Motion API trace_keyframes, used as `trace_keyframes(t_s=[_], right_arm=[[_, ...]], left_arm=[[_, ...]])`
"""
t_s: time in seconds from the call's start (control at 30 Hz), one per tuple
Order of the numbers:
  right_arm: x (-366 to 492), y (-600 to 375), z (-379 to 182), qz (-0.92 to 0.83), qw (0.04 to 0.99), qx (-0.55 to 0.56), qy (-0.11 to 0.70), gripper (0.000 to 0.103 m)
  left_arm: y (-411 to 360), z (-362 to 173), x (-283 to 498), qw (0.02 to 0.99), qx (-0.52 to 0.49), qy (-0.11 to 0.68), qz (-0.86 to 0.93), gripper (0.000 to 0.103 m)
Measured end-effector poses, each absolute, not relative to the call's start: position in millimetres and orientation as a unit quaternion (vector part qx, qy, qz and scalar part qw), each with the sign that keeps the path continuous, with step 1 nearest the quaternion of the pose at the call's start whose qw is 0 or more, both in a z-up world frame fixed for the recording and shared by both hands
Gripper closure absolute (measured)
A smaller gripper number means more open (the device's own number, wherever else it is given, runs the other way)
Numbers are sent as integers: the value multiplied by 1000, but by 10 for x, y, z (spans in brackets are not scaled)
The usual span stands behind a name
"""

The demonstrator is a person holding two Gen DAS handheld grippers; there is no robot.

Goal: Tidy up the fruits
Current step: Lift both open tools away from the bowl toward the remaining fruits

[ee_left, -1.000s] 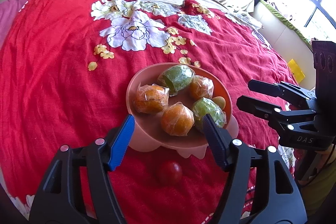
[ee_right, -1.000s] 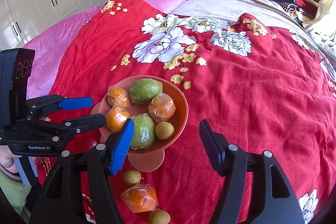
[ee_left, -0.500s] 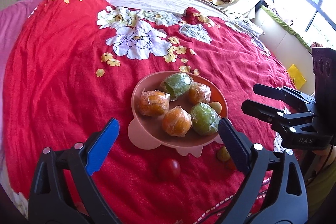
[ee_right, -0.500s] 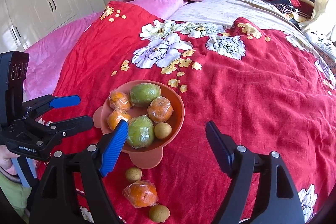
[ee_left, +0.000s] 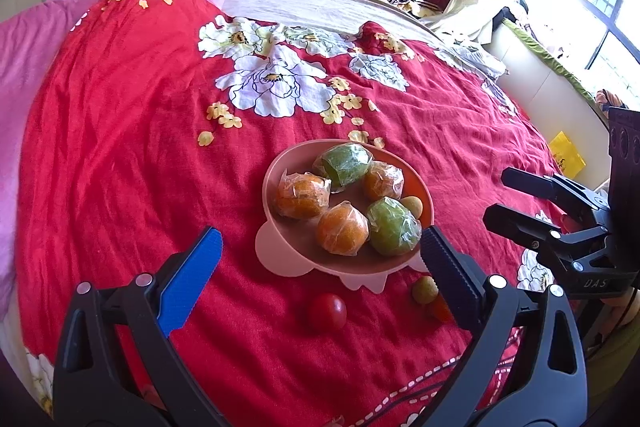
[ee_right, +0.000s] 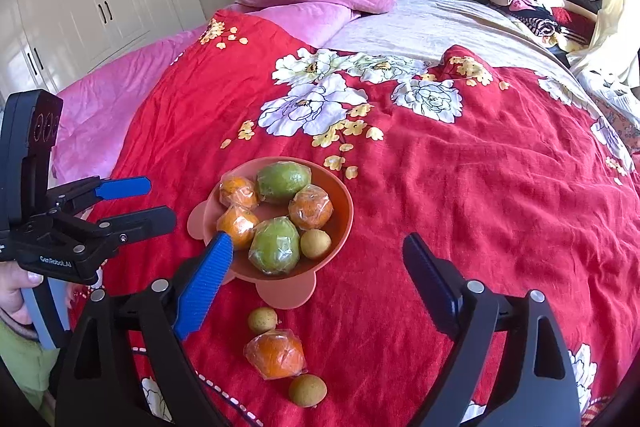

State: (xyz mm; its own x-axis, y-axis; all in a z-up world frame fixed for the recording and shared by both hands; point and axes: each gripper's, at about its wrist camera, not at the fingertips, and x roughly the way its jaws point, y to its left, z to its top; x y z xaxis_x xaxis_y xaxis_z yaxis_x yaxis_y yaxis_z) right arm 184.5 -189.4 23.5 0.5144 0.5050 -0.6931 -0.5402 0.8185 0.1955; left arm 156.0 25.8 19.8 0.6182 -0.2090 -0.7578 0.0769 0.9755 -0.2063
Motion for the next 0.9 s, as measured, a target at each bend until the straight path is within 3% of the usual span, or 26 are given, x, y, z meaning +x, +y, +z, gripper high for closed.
trace_keyframes(t_s=[0.9], right_arm=[[1474,-1838,198,318,859,-61,396,13]], left_arm=[[230,219,1331,896,-66,432,-76,10]])
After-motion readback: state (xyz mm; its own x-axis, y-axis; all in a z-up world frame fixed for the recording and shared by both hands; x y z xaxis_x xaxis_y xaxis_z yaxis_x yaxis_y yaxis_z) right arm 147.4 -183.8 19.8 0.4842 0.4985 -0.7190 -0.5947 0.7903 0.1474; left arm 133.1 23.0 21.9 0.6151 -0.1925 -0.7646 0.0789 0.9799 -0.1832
